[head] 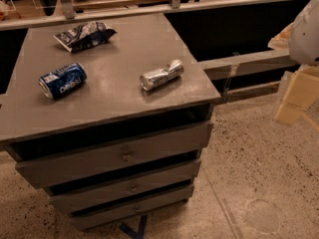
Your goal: Place redbull can upright
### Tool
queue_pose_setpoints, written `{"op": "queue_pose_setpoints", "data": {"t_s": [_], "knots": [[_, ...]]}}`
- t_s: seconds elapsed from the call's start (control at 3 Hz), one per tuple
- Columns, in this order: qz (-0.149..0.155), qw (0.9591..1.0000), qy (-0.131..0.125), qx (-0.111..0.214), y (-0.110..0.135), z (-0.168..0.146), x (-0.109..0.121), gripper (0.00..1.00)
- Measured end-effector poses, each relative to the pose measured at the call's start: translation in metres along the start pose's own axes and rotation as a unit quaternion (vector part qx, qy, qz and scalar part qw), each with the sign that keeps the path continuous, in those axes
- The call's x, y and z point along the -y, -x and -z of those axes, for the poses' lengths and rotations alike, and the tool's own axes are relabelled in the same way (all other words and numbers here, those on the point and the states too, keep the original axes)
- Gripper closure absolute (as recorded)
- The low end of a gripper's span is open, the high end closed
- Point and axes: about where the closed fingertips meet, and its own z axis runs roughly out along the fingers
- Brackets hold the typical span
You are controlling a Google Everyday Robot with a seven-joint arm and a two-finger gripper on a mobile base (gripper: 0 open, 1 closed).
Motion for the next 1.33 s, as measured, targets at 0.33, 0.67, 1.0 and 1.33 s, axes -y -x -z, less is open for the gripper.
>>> {"op": "queue_pose_setpoints", "data": {"t_s": [0.33,0.67,1.0,1.33], "knots": [[0.000,1.0000,-0.001,0.000,0.000,0.000,0.000,0.00],[0.045,0.9987,0.009,0.021,0.021,-0.001,0.017,0.00],[0.100,0.9942,0.025,0.030,0.046,-0.011,0.045,0.00],[0.154,0.9871,0.037,0.023,0.071,-0.025,0.073,0.00]]}}
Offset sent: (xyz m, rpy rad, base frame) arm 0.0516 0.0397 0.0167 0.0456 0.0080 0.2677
